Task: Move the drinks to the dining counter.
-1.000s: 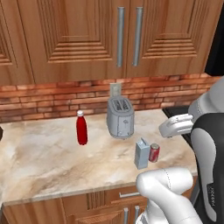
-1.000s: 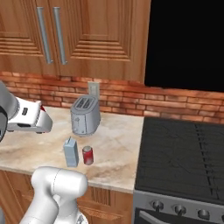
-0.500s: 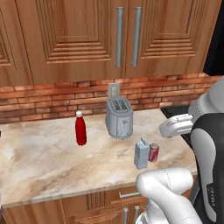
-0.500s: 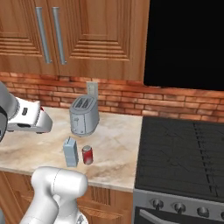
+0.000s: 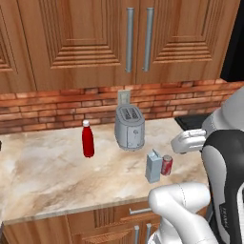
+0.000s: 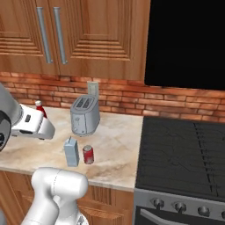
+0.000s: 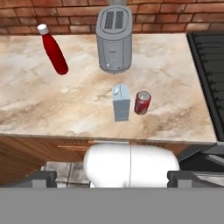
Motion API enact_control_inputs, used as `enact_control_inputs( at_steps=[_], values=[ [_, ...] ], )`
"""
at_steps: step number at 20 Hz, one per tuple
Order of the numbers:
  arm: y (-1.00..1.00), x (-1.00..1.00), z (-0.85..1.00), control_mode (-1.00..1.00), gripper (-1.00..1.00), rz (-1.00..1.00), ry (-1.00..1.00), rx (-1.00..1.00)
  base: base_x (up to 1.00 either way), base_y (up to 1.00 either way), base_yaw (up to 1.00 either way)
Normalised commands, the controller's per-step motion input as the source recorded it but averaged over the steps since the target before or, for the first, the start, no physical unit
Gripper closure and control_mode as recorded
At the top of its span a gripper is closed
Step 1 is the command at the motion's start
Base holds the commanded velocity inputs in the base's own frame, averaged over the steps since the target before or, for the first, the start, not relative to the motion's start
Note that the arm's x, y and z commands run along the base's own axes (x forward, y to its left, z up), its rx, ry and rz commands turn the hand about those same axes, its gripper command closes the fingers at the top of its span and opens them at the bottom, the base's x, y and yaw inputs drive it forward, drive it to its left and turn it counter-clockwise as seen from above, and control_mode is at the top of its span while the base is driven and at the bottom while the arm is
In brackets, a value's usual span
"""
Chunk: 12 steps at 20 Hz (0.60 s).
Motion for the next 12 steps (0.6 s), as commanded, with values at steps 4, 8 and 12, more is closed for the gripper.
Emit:
enact_control_inputs(
  at_steps=[4,8,12],
  values=[
    [-0.01,0.0,-0.3,-1.0,-1.0,-0.04,0.0,0.01,0.0,0.0,0.0],
    [0.0,0.04,-0.22,-1.0,-1.0,-0.02,0.0,0.0,0.0,0.0,0.0],
    [0.0,0.27,-0.02,-1.0,-1.0,0.0,0.0,0.0,0.0,0.0,0.0]
  ],
)
